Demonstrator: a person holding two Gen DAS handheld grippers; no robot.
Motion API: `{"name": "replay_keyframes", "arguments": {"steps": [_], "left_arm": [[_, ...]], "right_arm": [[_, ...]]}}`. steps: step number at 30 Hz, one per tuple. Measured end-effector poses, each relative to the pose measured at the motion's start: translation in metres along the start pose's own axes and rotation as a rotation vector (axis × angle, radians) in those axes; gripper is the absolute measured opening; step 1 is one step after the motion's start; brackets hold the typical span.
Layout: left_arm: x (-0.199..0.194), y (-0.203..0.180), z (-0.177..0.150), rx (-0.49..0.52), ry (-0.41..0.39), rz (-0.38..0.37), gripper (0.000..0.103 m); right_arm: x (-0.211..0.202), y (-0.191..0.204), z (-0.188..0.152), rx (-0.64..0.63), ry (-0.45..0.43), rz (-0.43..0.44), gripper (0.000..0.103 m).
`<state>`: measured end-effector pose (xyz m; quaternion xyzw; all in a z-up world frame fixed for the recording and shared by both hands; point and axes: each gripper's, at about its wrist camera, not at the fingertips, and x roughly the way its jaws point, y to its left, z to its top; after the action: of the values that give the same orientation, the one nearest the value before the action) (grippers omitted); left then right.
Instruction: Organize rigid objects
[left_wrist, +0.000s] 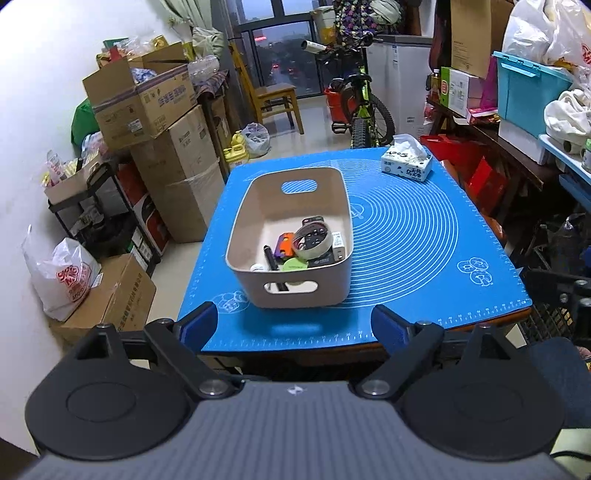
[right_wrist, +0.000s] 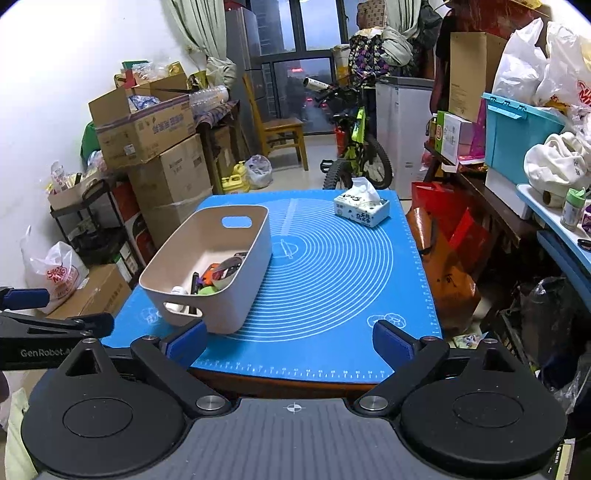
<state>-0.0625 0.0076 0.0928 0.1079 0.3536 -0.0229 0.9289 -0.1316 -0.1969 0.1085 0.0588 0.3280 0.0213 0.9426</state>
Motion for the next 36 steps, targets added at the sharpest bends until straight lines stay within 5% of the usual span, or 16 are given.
{"name": "replay_keyframes", "arguments": {"steps": [36], "left_arm": [[-0.033,0.011,-0.013,-0.002,-0.019,-0.042,0.090]], "right_arm": [[-0.036,0.024,-0.013,-0.064,0.011,0.025,0.096]]}}
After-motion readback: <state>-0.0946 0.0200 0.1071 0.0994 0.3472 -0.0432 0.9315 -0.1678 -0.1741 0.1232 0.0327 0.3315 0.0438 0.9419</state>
